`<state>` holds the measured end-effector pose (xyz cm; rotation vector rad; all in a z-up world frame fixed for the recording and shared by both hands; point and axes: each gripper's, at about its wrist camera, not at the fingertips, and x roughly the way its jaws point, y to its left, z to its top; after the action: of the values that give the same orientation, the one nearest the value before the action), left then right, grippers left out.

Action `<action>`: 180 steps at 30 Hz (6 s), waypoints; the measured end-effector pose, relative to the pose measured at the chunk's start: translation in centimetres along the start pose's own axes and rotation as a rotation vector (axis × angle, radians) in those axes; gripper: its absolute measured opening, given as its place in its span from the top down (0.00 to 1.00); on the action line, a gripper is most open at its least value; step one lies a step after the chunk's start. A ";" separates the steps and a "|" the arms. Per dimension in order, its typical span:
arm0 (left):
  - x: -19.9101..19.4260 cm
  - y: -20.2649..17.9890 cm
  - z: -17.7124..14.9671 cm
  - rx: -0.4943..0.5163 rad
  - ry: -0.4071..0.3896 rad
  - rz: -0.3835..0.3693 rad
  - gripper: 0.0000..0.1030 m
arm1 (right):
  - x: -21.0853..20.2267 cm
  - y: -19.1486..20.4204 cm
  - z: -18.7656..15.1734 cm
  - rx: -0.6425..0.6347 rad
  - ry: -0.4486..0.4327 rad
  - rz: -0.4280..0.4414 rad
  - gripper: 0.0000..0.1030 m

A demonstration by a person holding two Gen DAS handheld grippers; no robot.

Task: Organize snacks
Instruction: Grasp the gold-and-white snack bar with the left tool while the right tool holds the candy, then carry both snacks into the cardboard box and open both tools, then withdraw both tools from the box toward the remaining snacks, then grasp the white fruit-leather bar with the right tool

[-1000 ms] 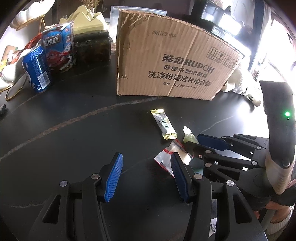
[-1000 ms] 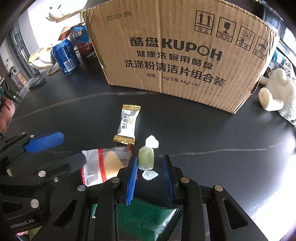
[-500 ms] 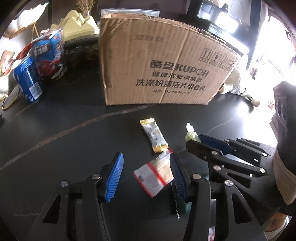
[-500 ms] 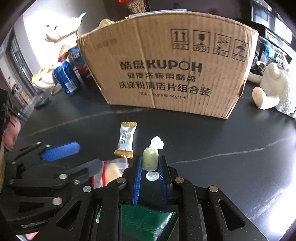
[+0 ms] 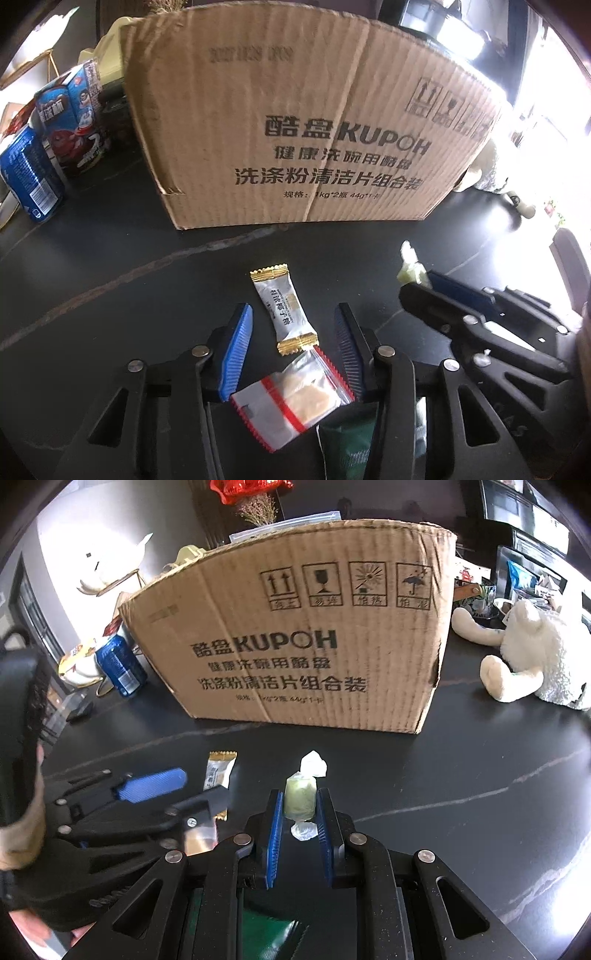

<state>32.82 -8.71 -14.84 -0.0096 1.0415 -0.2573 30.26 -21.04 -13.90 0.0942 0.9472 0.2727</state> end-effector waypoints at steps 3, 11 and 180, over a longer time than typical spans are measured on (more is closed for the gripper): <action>0.6 -0.5 0.1 0.020 0.002 0.024 0.61 | 0.1 -0.2 0.2 0.006 -0.003 0.010 0.81; 1.6 -0.6 0.4 0.021 0.024 0.060 0.71 | 1.0 0.0 0.3 0.010 0.014 0.038 0.81; -10.1 0.2 -14.5 0.040 0.087 -0.025 0.54 | -5.9 7.2 -12.4 -0.289 0.344 -0.030 0.73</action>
<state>15.69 -4.65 -13.64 0.0250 1.1226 -0.3040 15.53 -16.21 -15.02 -0.2398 1.2390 0.4036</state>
